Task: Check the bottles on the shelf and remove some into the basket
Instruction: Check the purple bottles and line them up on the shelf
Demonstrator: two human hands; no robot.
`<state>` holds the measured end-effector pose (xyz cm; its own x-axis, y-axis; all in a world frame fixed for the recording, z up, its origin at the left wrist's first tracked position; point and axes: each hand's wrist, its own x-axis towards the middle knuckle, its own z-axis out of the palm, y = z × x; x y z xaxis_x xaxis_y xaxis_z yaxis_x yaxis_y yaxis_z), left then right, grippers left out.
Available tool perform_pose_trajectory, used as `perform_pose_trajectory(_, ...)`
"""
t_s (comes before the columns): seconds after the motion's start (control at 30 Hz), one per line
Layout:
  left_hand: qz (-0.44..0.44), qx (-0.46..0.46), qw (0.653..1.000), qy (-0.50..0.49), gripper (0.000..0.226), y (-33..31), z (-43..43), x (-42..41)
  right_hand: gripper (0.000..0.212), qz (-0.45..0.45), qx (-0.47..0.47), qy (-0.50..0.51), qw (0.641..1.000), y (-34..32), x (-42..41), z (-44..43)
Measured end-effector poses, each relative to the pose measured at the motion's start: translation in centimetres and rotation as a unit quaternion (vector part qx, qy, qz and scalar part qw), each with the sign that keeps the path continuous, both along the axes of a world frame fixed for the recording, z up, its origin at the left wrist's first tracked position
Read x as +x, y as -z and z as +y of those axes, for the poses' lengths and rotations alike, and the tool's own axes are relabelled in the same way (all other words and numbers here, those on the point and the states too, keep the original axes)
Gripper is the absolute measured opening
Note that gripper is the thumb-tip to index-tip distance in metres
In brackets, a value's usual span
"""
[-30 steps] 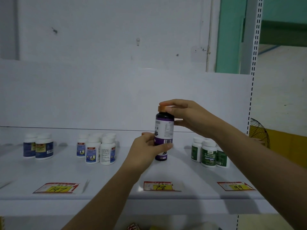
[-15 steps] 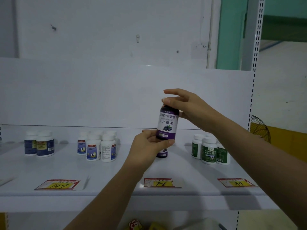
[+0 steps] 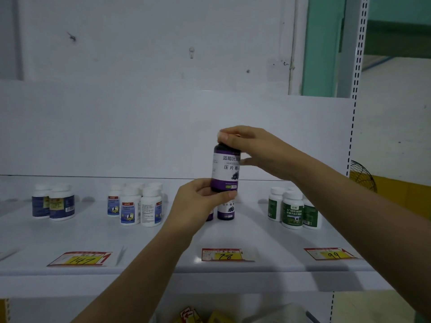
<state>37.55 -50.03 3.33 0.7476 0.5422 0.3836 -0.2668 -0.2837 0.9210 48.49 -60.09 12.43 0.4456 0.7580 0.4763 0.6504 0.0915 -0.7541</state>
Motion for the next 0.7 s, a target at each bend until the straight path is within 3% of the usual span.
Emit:
perform_pose_trajectory(0.1,-0.010,0.002,0.999,-0.033,0.041,0.12,-0.08,0.21,0.036,-0.008,-0.002,0.041,0.999,-0.07,0.06,0.19)
perform_pose_trajectory(0.2,0.013,0.024,1.000,-0.016,0.052,-0.08,-0.08,0.05,0.029,0.024,0.031,0.018,0.999,-0.05,0.37,-0.10)
perform_pose_trajectory(0.33,0.020,0.029,0.999,0.012,0.051,-0.35,-0.12,0.05,0.027,0.031,0.026,-0.025,0.999,0.27,0.49,-0.11)
perform_pose_trajectory(0.43,-0.015,0.020,0.999,-0.026,0.051,-0.26,-0.39,0.56,0.030,0.002,0.011,0.016,1.000,-0.02,-0.20,0.40)
perform_pose_trajectory(0.53,-0.013,0.019,0.999,-0.039,0.055,-0.05,-0.51,0.75,0.029,-0.002,0.061,0.061,0.996,-0.49,-0.28,0.71)
perform_pose_trajectory(0.7,0.033,0.043,0.998,0.021,0.051,-0.39,-0.14,0.12,0.028,0.054,0.080,-0.008,0.995,-0.23,0.25,0.01)
